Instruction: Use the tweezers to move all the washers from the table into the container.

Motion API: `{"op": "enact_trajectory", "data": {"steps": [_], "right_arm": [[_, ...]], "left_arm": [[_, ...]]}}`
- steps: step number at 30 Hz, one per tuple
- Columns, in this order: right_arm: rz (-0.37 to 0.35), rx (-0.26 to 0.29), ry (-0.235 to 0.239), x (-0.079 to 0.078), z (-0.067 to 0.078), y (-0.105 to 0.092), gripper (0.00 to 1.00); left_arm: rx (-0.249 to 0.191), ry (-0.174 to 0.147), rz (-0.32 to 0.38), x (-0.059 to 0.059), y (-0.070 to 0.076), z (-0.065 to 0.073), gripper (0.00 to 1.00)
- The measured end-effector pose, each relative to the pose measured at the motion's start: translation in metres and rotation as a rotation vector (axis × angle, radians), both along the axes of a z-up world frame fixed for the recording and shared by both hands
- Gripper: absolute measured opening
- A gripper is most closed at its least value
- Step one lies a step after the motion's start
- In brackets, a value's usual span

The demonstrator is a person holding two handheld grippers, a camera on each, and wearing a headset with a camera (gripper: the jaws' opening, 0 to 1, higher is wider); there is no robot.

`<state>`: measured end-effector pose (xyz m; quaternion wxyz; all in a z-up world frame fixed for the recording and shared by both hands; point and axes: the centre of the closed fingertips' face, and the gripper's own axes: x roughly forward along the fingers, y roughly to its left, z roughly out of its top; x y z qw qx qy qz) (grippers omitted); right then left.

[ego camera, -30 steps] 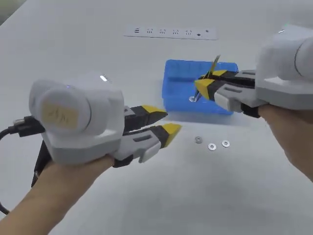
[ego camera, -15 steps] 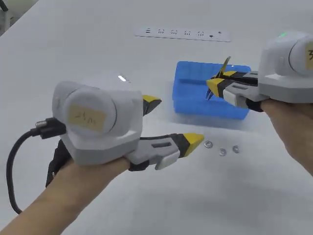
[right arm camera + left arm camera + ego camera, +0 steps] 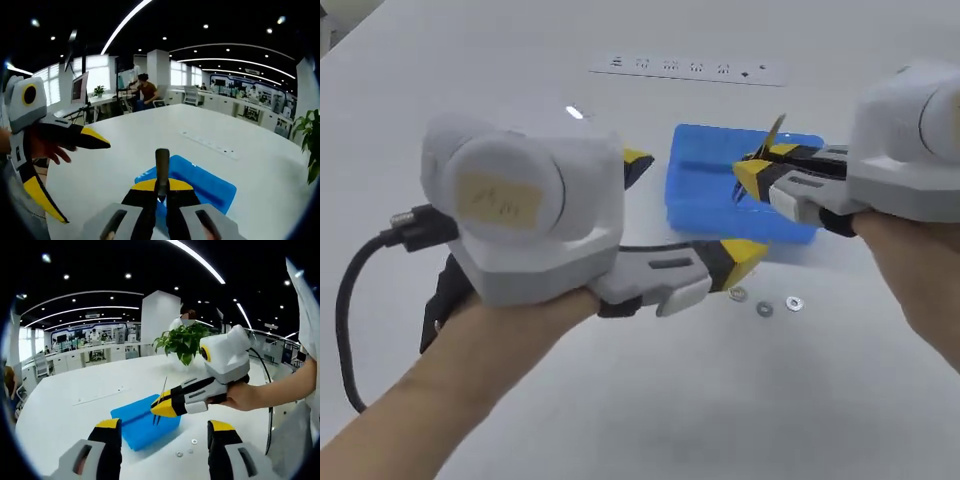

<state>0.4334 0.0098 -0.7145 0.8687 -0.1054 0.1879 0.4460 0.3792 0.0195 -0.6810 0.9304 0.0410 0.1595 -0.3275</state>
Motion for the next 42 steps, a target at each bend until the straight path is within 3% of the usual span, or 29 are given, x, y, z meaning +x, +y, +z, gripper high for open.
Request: {"op": "enact_trajectory", "data": {"steps": [2,3,6,9,11,14,17,19,20,24,28,37,42], "right_arm": [[-0.013,-0.002,-0.015,-0.006,0.006,-0.003,0.02],[-0.01,-0.004,-0.051,-0.009,0.012,-0.004,0.02],[-0.005,-0.021,-0.032,-0.02,0.009,-0.005,0.02],[-0.008,-0.041,-0.031,-0.03,0.002,-0.007,0.02],[-0.006,-0.044,-0.02,-0.035,-0.002,-0.007,0.02],[-0.005,-0.035,-0.006,-0.042,-0.005,-0.006,0.02],[-0.004,-0.055,-0.014,-0.046,-0.008,-0.005,0.02],[-0.003,-0.069,-0.018,-0.047,-0.011,-0.005,0.02],[-0.003,-0.073,-0.018,-0.048,-0.013,-0.005,0.02],[0.0,-0.087,-0.014,-0.048,-0.018,-0.006,0.02],[0.001,-0.097,-0.005,-0.048,-0.025,-0.006,0.02],[0.015,-0.073,0.034,-0.05,-0.038,-0.004,0.03],[0.011,-0.063,0.067,-0.053,-0.049,-0.005,0.04]], "left_arm": [[0.003,-0.026,-0.037,0.001,-0.008,0.007,0.6],[0.008,-0.028,-0.047,0.001,-0.012,0.009,0.55],[0.013,-0.064,-0.053,0.005,-0.02,0.02,0.43],[-0.033,-0.092,-0.06,0.008,-0.026,0.03,0.27],[-0.036,-0.095,-0.085,0.008,-0.031,0.031,0.2],[-0.005,-0.098,-0.12,0.006,-0.038,0.026,0.13],[0.001,-0.084,-0.138,0.005,-0.041,0.021,0.12],[-0.004,-0.057,-0.138,0.004,-0.041,0.018,0.11],[-0.006,-0.026,-0.145,0.003,-0.042,0.014,0.1],[0.032,-0.02,-0.19,-0.003,-0.046,0.006,0.0],[0.065,0.0,-0.201,-0.002,-0.043,-0.001,0.0],[0.068,0.058,-0.232,-0.001,-0.041,-0.015,0.0],[0.1,0.065,-0.255,-0.005,-0.043,-0.025,0.0]]}}
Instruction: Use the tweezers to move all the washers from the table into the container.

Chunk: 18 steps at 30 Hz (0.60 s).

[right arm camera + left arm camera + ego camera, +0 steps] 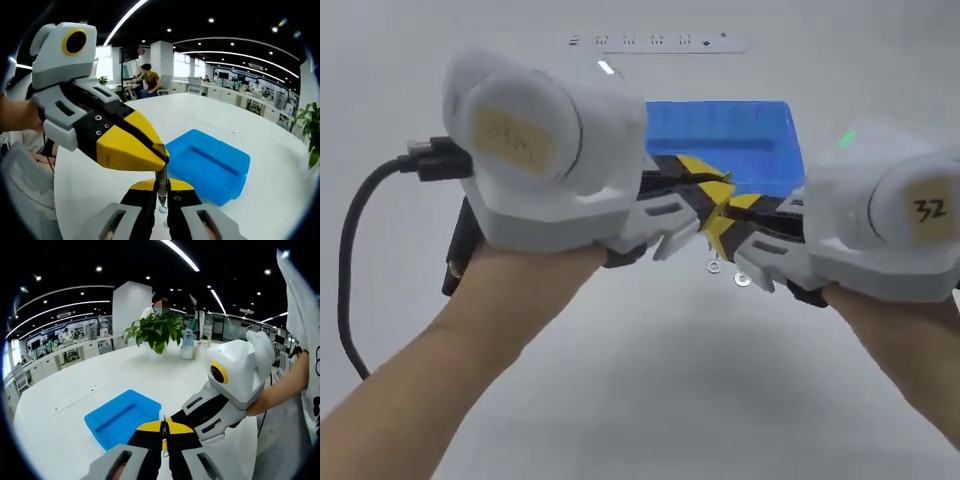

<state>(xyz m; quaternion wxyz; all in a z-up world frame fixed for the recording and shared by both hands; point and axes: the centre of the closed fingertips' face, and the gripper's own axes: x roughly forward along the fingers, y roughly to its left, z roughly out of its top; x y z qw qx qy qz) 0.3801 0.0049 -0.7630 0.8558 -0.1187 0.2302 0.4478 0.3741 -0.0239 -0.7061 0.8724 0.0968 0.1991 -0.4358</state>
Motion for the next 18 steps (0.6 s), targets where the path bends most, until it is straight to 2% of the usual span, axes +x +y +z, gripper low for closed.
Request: {"op": "enact_trajectory", "data": {"steps": [2,6,11,15,18], "right_arm": [[-0.003,-0.002,0.003,-0.001,-0.004,-0.001,0.04],[-0.008,-0.012,0.014,-0.001,-0.012,-0.002,0.04],[-0.004,-0.014,0.022,-0.002,-0.015,-0.002,0.04],[-0.011,0.007,0.028,-0.001,-0.014,-0.002,0.05],[0.005,0.001,0.027,-0.003,-0.014,-0.001,0.05]], "left_arm": [[0.011,-0.014,-0.015,-0.002,-0.001,-0.004,0.0],[0.028,-0.009,-0.016,-0.002,-0.002,-0.011,0.0],[0.051,-0.019,-0.026,-0.004,-0.001,-0.015,0.0],[0.043,-0.02,-0.023,-0.003,0.0,-0.014,0.0],[0.059,-0.032,-0.035,-0.005,0.0,-0.014,0.0]]}}
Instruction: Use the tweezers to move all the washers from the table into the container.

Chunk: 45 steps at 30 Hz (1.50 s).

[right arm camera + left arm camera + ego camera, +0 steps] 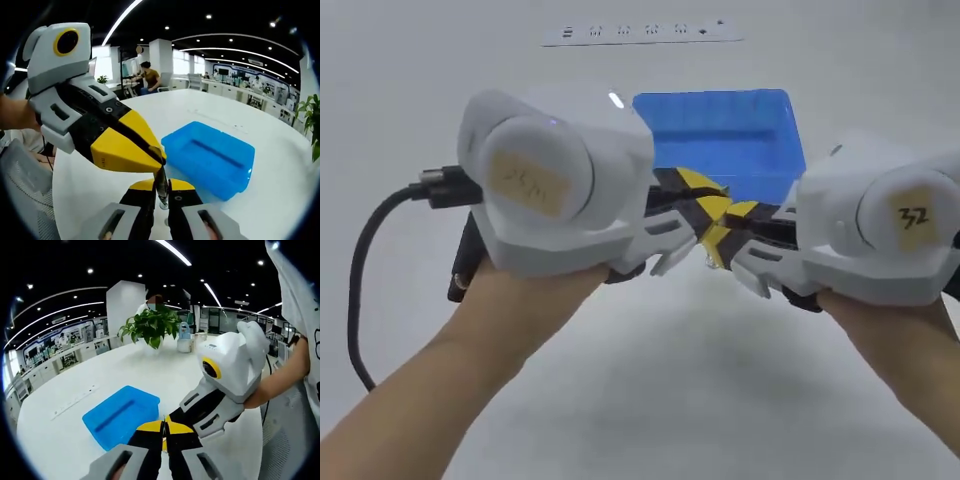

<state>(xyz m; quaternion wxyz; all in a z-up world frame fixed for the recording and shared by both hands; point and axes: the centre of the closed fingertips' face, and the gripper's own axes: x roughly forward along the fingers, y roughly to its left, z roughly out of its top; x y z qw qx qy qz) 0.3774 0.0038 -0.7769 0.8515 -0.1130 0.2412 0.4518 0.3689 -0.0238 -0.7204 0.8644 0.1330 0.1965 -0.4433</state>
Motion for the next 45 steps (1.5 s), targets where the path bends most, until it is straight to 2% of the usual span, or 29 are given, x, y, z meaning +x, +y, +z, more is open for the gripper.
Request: {"op": "enact_trajectory", "data": {"steps": [2,3,4,8,11,13,18,23,27,30,35,37,45], "right_arm": [[0.041,-0.011,-0.005,-0.003,-0.002,0.0,0.06],[0.057,-0.025,0.008,-0.005,-0.005,-0.001,0.06],[0.084,-0.025,-0.006,-0.005,-0.006,-0.001,0.06],[0.126,-0.044,0.004,-0.008,-0.009,-0.003,0.07],[0.182,-0.138,-0.015,-0.009,-0.017,-0.007,0.06],[0.2,-0.146,-0.043,-0.009,-0.015,-0.005,0.05],[0.166,-0.153,-0.016,-0.009,-0.015,-0.006,0.04],[0.156,-0.153,-0.026,-0.011,-0.011,-0.006,0.03],[0.156,-0.155,-0.051,-0.01,-0.001,-0.004,0.03],[0.15,-0.154,-0.078,-0.004,0.009,-0.004,0.03],[0.126,-0.134,-0.105,0.01,0.029,-0.005,0.03],[0.117,-0.127,-0.115,0.015,0.035,-0.004,0.03],[0.084,-0.098,-0.169,0.043,0.055,0.0,0.02]], "left_arm": [[0.003,-0.001,-0.006,-0.001,0.0,-0.001,0.0],[-0.001,0.004,-0.007,-0.002,0.0,-0.001,0.0],[-0.006,0.01,-0.007,-0.003,0.0,-0.001,0.0],[0.003,0.011,-0.012,-0.005,-0.001,-0.003,0.0],[0.003,0.011,-0.016,-0.005,-0.001,-0.004,0.0],[0.0,0.014,-0.017,-0.004,-0.001,-0.004,0.0],[0.001,0.03,-0.021,-0.006,0.0,-0.004,0.0],[0.005,0.024,-0.018,-0.009,0.001,0.001,0.0],[0.034,-0.007,-0.037,-0.011,0.0,0.011,0.0],[0.029,-0.028,-0.036,-0.007,0.001,0.021,0.0],[0.014,-0.07,-0.03,0.004,0.0,0.042,0.0],[0.015,-0.08,-0.026,0.008,-0.001,0.046,0.0],[0.013,-0.143,-0.002,0.033,0.001,0.067,0.0]]}}
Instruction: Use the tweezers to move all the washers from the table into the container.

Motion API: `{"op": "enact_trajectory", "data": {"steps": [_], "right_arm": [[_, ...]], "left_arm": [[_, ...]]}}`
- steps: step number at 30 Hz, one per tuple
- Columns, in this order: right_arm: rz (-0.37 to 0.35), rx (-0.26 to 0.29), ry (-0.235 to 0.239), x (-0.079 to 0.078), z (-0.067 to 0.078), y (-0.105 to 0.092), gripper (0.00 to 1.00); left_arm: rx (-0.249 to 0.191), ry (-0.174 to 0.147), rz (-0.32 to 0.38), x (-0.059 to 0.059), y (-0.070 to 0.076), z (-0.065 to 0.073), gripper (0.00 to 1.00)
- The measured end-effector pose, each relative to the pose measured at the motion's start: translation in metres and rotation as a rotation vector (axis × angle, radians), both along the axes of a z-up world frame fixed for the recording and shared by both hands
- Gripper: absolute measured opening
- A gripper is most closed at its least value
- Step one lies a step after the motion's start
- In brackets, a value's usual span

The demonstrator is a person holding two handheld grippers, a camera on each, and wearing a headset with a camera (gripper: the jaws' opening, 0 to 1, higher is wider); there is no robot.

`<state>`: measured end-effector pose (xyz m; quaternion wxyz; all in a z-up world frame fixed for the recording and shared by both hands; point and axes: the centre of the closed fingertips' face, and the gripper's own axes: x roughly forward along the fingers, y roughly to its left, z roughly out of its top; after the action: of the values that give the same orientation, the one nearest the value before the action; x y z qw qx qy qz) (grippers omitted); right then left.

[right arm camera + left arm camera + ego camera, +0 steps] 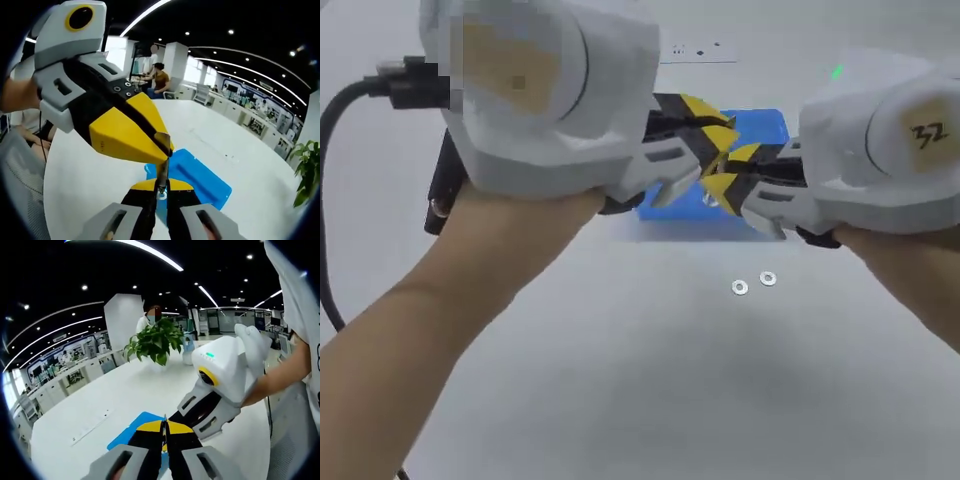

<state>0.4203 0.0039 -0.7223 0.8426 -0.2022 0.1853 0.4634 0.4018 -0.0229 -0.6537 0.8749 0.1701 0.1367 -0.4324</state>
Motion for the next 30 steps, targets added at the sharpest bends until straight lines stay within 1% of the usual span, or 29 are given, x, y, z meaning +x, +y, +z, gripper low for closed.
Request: {"op": "enact_trajectory", "data": {"steps": [3,7,9,13,14,16,18,20,22,23,24,26,30], "right_arm": [[-0.01,0.015,-0.014,0.011,0.004,0.002,0.02],[-0.01,0.013,-0.025,0.024,0.0,0.007,0.02],[-0.017,0.018,-0.019,0.029,-0.007,0.009,0.02],[-0.023,0.011,-0.007,0.038,-0.023,0.014,0.02],[-0.021,0.005,-0.002,0.039,-0.027,0.015,0.02],[-0.016,-0.025,0.003,0.041,-0.037,0.015,0.02],[-0.013,-0.023,0.02,0.043,-0.044,0.016,0.02],[-0.011,-0.026,0.032,0.043,-0.049,0.016,0.02],[-0.012,-0.032,0.037,0.044,-0.052,0.017,0.02],[-0.013,-0.033,0.038,0.044,-0.053,0.017,0.02],[-0.023,-0.022,0.038,0.045,-0.052,0.017,0.02],[-0.032,-0.01,0.056,0.047,-0.052,0.017,0.02],[-0.037,-0.019,0.048,0.046,-0.05,0.015,0.02]], "left_arm": [[0.004,-0.02,0.007,0.012,0.002,0.001,0.0],[0.007,-0.027,0.016,0.023,0.004,-0.003,0.0],[0.007,-0.015,0.028,0.03,0.006,-0.009,0.0],[0.012,-0.001,0.057,0.04,0.01,-0.027,0.0],[0.009,0.004,0.063,0.042,0.011,-0.032,0.0],[0.0,0.021,0.074,0.045,0.013,-0.039,0.0],[0.003,0.034,0.079,0.049,0.014,-0.047,0.0],[0.008,0.042,0.081,0.05,0.014,-0.054,0.0],[0.012,0.043,0.082,0.051,0.014,-0.057,0.0],[0.014,0.043,0.08,0.05,0.013,-0.055,0.0],[0.01,0.036,0.084,0.051,0.013,-0.053,0.0],[0.008,0.038,0.087,0.052,0.014,-0.053,0.0],[0.01,0.041,0.079,0.051,0.013,-0.05,0.0]]}}
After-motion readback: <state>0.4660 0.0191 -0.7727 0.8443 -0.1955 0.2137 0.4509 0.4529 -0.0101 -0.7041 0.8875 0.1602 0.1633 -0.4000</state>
